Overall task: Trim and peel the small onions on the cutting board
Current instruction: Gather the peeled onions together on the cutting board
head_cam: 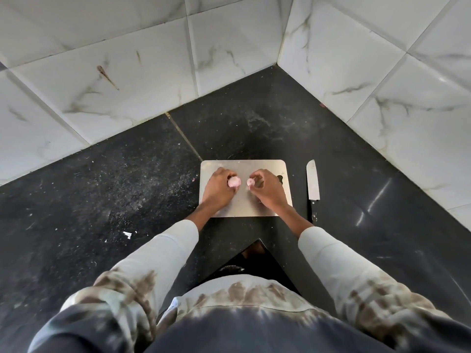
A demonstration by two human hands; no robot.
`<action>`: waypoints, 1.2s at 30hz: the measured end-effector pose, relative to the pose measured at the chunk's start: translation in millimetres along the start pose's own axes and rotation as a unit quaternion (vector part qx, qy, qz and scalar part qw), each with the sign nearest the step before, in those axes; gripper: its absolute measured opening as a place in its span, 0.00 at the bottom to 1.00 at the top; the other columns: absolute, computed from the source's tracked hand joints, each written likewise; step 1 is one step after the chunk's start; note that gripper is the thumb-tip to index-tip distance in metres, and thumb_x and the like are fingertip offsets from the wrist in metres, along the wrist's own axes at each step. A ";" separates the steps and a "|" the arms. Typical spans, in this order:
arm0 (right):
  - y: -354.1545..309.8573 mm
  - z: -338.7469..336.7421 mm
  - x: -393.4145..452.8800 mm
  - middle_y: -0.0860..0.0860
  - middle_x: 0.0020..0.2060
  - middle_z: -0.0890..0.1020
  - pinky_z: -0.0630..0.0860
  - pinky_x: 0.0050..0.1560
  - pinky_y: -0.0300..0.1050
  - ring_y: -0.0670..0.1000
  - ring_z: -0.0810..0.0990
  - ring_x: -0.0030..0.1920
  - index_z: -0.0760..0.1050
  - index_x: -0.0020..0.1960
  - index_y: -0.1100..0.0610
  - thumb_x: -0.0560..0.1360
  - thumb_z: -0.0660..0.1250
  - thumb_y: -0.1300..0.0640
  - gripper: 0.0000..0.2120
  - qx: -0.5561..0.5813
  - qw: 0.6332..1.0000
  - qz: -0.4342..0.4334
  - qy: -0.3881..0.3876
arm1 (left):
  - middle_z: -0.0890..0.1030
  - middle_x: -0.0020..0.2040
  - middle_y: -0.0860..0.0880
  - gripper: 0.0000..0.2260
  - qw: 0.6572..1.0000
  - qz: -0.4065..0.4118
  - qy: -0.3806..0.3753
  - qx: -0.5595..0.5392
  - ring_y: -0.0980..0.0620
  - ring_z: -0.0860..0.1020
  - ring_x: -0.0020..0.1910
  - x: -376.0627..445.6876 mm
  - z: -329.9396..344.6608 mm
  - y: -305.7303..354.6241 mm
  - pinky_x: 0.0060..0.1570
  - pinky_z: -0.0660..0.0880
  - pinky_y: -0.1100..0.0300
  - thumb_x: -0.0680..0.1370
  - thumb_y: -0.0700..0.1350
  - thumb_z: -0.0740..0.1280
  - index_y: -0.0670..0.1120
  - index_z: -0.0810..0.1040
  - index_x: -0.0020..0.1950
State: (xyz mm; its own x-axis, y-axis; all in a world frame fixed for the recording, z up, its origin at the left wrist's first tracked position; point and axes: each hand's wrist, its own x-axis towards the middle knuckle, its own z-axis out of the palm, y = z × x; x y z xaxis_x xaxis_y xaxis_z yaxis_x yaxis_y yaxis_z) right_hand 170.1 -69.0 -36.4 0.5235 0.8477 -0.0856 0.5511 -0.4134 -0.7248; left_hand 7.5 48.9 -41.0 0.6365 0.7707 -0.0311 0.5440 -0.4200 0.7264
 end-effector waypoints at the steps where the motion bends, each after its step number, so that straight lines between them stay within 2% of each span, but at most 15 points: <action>1: -0.8 3.1 -0.3 0.46 0.55 0.83 0.82 0.52 0.46 0.48 0.83 0.52 0.80 0.57 0.51 0.78 0.76 0.50 0.11 -0.020 1.000 -0.006 -0.001 | 0.81 0.58 0.48 0.15 1.000 0.007 -0.007 0.012 0.48 0.80 0.56 0.1 0.7 0.4 0.59 0.79 0.51 0.75 0.43 0.79 0.47 0.83 0.60; 4: -7.8 10.6 -1.3 0.49 0.61 0.82 0.82 0.58 0.48 0.50 0.83 0.57 0.82 0.62 0.54 0.80 0.75 0.51 0.13 -0.057 0.998 0.008 0.014 | 0.80 0.59 0.48 0.15 0.998 0.021 -0.020 0.048 0.46 0.78 0.58 -0.1 3.4 0.7 0.59 0.78 0.49 0.76 0.44 0.78 0.48 0.82 0.61; 6: -9.6 12.6 -0.7 0.49 0.61 0.83 0.82 0.59 0.49 0.51 0.83 0.58 0.83 0.63 0.54 0.80 0.75 0.51 0.14 -0.060 0.998 0.012 0.019 | 0.80 0.60 0.49 0.14 0.998 0.021 -0.014 0.056 0.47 0.78 0.59 0.3 3.8 1.0 0.59 0.78 0.49 0.77 0.45 0.77 0.49 0.82 0.62; 12: -11.7 10.3 2.9 0.48 0.60 0.83 0.81 0.55 0.49 0.51 0.82 0.59 0.83 0.63 0.53 0.80 0.74 0.48 0.14 -0.078 0.997 0.022 0.017 | 0.80 0.61 0.49 0.16 0.999 0.009 -0.016 0.043 0.46 0.78 0.60 2.8 4.1 0.9 0.59 0.79 0.49 0.76 0.47 0.78 0.48 0.82 0.63; 16: -8.6 3.1 -1.6 0.46 0.59 0.81 0.81 0.55 0.50 0.51 0.82 0.58 0.80 0.64 0.51 0.81 0.71 0.51 0.13 -0.078 0.997 0.010 0.024 | 0.78 0.65 0.48 0.25 0.998 0.004 -0.038 0.041 0.45 0.77 0.64 2.7 1.7 -1.8 0.64 0.77 0.46 0.74 0.46 0.79 0.48 0.78 0.69; 20: 5.7 -27.5 -15.5 0.47 0.60 0.80 0.80 0.56 0.48 0.50 0.81 0.59 0.79 0.63 0.52 0.83 0.66 0.60 0.10 -0.102 0.984 0.042 0.138 | 0.76 0.70 0.49 0.28 0.997 0.013 -0.056 0.055 0.46 0.75 0.69 5.6 1.4 -4.4 0.70 0.75 0.48 0.74 0.50 0.80 0.49 0.76 0.72; 23: 28.6 -54.4 -30.3 0.49 0.60 0.77 0.79 0.56 0.53 0.53 0.76 0.63 0.77 0.61 0.52 0.81 0.69 0.58 0.09 -0.116 0.957 0.144 0.223 | 0.75 0.71 0.50 0.28 0.996 0.012 -0.056 0.064 0.47 0.74 0.70 7.7 5.1 0.6 0.70 0.74 0.50 0.75 0.54 0.79 0.50 0.76 0.72; 25: 45.2 -67.8 -40.8 0.52 0.62 0.75 0.78 0.58 0.56 0.57 0.74 0.64 0.75 0.62 0.54 0.79 0.73 0.56 0.13 -0.140 0.936 0.208 0.246 | 0.74 0.70 0.50 0.28 0.995 0.008 -0.053 0.079 0.47 0.74 0.68 8.3 7.2 6.1 0.68 0.75 0.51 0.75 0.56 0.79 0.49 0.77 0.72; 28: 63.4 -78.7 -55.6 0.55 0.63 0.74 0.77 0.61 0.57 0.60 0.74 0.63 0.73 0.61 0.55 0.76 0.78 0.52 0.20 -0.161 0.917 0.274 0.242 | 0.73 0.69 0.50 0.28 0.994 0.006 -0.056 0.096 0.47 0.73 0.67 8.2 9.7 11.5 0.64 0.76 0.51 0.75 0.58 0.78 0.49 0.77 0.71; 30: 70.1 -78.3 -62.1 0.56 0.64 0.74 0.76 0.62 0.57 0.61 0.74 0.64 0.72 0.62 0.57 0.77 0.78 0.53 0.21 -0.147 0.923 0.280 0.219 | 0.72 0.69 0.49 0.27 0.993 0.003 -0.057 0.103 0.47 0.73 0.67 7.8 10.4 13.4 0.63 0.78 0.50 0.76 0.60 0.76 0.49 0.77 0.71; 33: 73.0 -75.0 -66.7 0.58 0.64 0.73 0.75 0.63 0.54 0.61 0.77 0.62 0.72 0.64 0.60 0.79 0.76 0.58 0.19 -0.090 0.942 0.250 0.205 | 0.71 0.71 0.49 0.25 0.990 0.003 -0.063 0.124 0.46 0.72 0.70 6.5 10.8 17.4 0.65 0.78 0.47 0.80 0.62 0.70 0.49 0.76 0.72; 36: 69.2 -78.1 -63.2 0.56 0.59 0.76 0.73 0.56 0.48 0.58 0.79 0.55 0.74 0.60 0.59 0.79 0.74 0.60 0.13 -0.067 0.948 0.235 0.205 | 0.71 0.72 0.48 0.25 0.990 -0.006 -0.072 0.123 0.45 0.71 0.71 4.7 8.3 22.1 0.67 0.78 0.45 0.82 0.62 0.67 0.49 0.75 0.73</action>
State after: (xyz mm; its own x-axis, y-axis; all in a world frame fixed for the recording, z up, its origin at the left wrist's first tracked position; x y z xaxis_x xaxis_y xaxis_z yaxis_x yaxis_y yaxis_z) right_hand 225.9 -177.1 -27.8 0.9251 0.3701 -0.0853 0.2573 -0.7759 -0.5761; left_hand 27.1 39.2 -30.8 0.6903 0.7078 -0.1500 0.6582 -0.5283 0.5364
